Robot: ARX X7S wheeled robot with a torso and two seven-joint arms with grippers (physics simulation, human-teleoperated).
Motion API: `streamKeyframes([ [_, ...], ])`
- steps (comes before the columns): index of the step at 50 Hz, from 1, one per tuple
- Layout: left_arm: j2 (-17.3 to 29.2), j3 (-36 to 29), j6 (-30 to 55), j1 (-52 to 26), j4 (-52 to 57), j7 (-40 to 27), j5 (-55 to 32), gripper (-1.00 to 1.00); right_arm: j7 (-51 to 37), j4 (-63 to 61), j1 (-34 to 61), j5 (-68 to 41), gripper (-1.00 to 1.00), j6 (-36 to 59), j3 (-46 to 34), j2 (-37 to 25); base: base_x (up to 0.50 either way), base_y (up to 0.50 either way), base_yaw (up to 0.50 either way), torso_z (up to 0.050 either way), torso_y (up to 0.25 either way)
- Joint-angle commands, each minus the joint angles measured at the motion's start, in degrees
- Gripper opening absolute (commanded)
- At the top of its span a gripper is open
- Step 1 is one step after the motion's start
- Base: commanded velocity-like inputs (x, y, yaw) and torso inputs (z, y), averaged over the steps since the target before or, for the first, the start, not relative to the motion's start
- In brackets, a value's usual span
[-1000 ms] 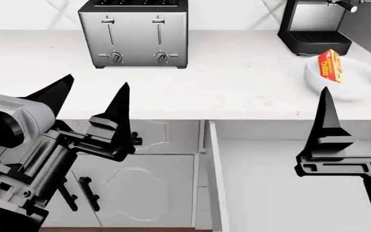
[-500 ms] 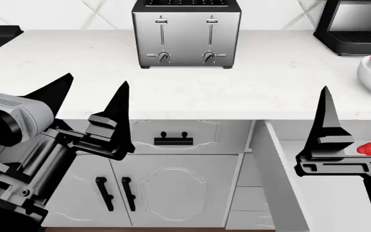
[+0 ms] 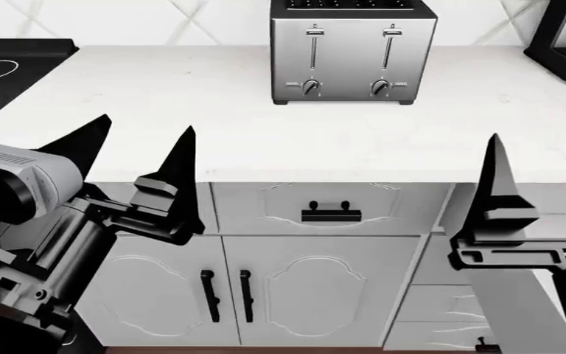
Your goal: Place the bar in the bowl and close the drawer.
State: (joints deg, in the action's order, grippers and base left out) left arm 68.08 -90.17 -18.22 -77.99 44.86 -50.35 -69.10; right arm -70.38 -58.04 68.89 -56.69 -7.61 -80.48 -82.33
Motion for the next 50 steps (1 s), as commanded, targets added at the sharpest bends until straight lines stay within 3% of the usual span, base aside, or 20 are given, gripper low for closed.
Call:
streamKeyframes([
  [1,0.0,0.0,-0.2,0.5,-0.2,0.2,0.2,1.0,-0.1,0.9,-1.0,0.3,1.0,-3.0,-0.5,-0.4,0.0,0.0,0.0,0.0,0.0],
  [9,0.1,0.1,-0.5,0.9,-0.2,0.2,0.3,1.0,0.0,1.1,-1.8,1.3,1.0,-4.8,-0.8,-0.8,0.0,0.0,-0.02,0.0,0.0],
  [50,-0.5,0.6,0.3,1.3,0.1,0.2,0.2,1.0,0.3,1.2,-2.3,1.4,1.0,-6.3,-0.7,-1.1,-0.16,0.02,-0.5,0.0,0.0],
])
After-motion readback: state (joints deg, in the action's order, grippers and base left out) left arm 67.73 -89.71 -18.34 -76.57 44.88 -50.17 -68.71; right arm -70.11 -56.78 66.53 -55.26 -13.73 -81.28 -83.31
